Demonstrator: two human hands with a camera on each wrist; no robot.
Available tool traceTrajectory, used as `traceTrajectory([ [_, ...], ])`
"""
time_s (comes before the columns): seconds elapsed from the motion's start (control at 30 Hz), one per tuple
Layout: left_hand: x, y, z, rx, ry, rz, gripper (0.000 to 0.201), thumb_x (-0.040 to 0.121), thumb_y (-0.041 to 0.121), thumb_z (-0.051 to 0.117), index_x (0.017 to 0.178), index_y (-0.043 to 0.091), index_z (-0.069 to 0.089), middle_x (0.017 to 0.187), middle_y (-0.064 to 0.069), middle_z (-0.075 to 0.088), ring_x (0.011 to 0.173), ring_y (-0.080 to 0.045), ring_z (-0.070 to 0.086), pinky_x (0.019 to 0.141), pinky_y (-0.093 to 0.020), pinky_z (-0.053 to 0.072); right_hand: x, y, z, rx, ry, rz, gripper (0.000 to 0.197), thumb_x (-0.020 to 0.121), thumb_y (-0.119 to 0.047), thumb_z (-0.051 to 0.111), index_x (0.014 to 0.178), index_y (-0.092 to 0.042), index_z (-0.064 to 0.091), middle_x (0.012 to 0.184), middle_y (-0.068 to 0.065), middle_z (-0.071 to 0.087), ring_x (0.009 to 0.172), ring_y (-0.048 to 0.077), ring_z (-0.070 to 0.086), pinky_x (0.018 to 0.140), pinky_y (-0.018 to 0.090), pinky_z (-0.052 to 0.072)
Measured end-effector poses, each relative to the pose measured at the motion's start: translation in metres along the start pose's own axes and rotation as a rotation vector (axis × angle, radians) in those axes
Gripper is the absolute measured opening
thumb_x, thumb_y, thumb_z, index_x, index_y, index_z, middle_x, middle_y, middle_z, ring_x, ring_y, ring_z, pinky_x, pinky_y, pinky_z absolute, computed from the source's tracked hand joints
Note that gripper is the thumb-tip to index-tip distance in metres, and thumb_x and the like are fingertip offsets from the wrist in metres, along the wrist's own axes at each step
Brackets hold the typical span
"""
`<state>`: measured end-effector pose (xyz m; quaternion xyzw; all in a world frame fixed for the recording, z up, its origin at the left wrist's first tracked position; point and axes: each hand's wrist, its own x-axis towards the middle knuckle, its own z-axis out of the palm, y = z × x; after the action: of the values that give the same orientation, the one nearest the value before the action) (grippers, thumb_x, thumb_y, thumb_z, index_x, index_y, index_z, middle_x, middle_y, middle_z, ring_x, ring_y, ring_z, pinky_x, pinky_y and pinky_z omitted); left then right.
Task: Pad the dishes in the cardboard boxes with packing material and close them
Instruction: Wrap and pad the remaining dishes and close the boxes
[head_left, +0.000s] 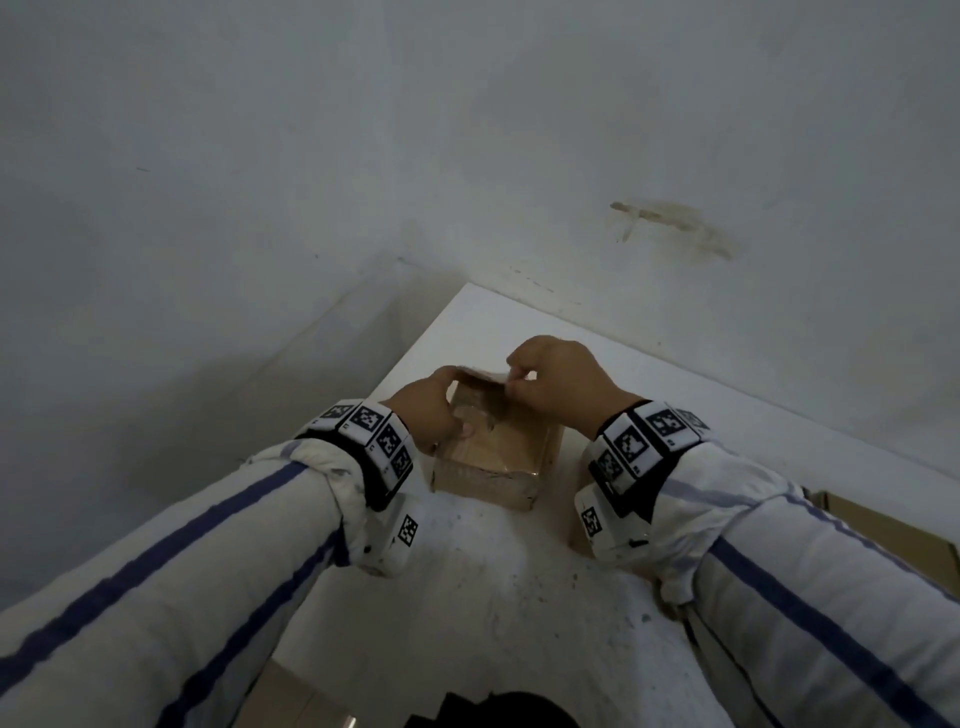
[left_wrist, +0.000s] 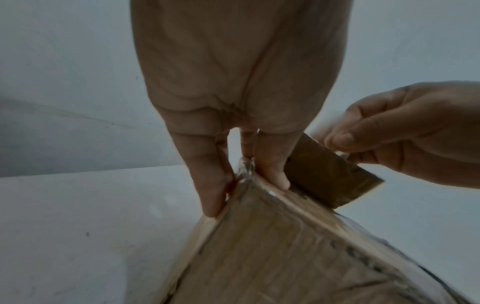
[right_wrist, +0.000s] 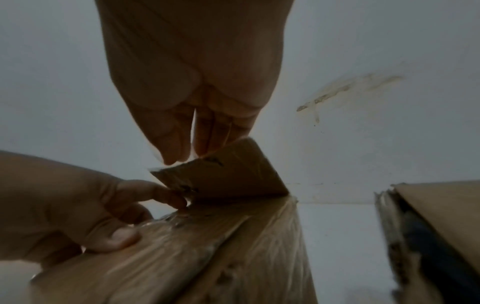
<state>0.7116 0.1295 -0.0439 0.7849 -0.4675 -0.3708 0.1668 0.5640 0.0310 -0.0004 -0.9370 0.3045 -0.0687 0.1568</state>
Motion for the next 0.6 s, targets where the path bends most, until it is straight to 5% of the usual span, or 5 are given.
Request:
traceTrajectory([
  [0.1, 0.004, -0.001, 0.000, -0.063, -0.012, -0.025, 0.072, 0.085, 0.020, 0.067, 0.142, 0.020, 0.022, 0.082, -0.001, 0.051, 0.080, -0.023, 0.054, 0.059, -0.032, 0.052, -0.006, -0.005, 0.007, -0.109, -0.178, -0.014, 0.023, 0.086, -0.023, 0.060, 0.099, -0.008, 0.072, 0.111, 0.004, 0.066, 0.102, 0.022, 0.060, 0.091, 0.030, 0.044],
  [0.23, 0.002, -0.005, 0.001, -0.205, -0.012, -0.062, 0.076, 0.081, 0.016, 0.071, 0.139, 0.024, 0.022, 0.098, -0.014, 0.059, 0.090, -0.031, 0.060, 0.068, -0.043, 0.058, -0.016, -0.008, 0.025, -0.184, -0.230, -0.015, 0.023, 0.087, -0.020, 0.053, 0.094, -0.010, 0.072, 0.100, 0.006, 0.069, 0.093, 0.024, 0.062, 0.080, 0.029, 0.048],
  [0.37, -0.003, -0.002, 0.002, -0.091, -0.006, 0.040, 0.090, 0.085, 0.012, 0.067, 0.149, 0.036, 0.009, 0.110, -0.021, 0.061, 0.097, -0.033, 0.060, 0.068, -0.035, 0.053, -0.020, -0.012, 0.034, -0.291, -0.256, -0.063, 0.025, 0.088, -0.016, 0.048, 0.091, -0.006, 0.071, 0.096, 0.008, 0.067, 0.089, 0.027, 0.063, 0.070, 0.029, 0.045],
  [0.5, 0.001, 0.001, 0.003, 0.005, -0.011, 0.063, 0.073, 0.088, 0.012, 0.063, 0.148, 0.030, 0.026, 0.132, -0.017, 0.052, 0.112, -0.033, 0.055, 0.080, -0.034, 0.050, -0.029, -0.018, 0.035, -0.432, -0.361, -0.249, 0.028, 0.091, -0.017, 0.046, 0.100, -0.004, 0.069, 0.103, 0.011, 0.062, 0.094, 0.029, 0.060, 0.069, 0.029, 0.041],
  [0.6, 0.003, 0.000, 0.004, -0.026, -0.020, 0.045, 0.073, 0.087, 0.011, 0.064, 0.147, 0.032, 0.028, 0.135, -0.013, 0.049, 0.111, -0.032, 0.055, 0.078, -0.039, 0.055, -0.040, -0.017, 0.036, -0.432, -0.418, -0.289, 0.032, 0.090, -0.013, 0.046, 0.116, -0.006, 0.063, 0.111, 0.012, 0.057, 0.100, 0.029, 0.057, 0.077, 0.031, 0.046],
])
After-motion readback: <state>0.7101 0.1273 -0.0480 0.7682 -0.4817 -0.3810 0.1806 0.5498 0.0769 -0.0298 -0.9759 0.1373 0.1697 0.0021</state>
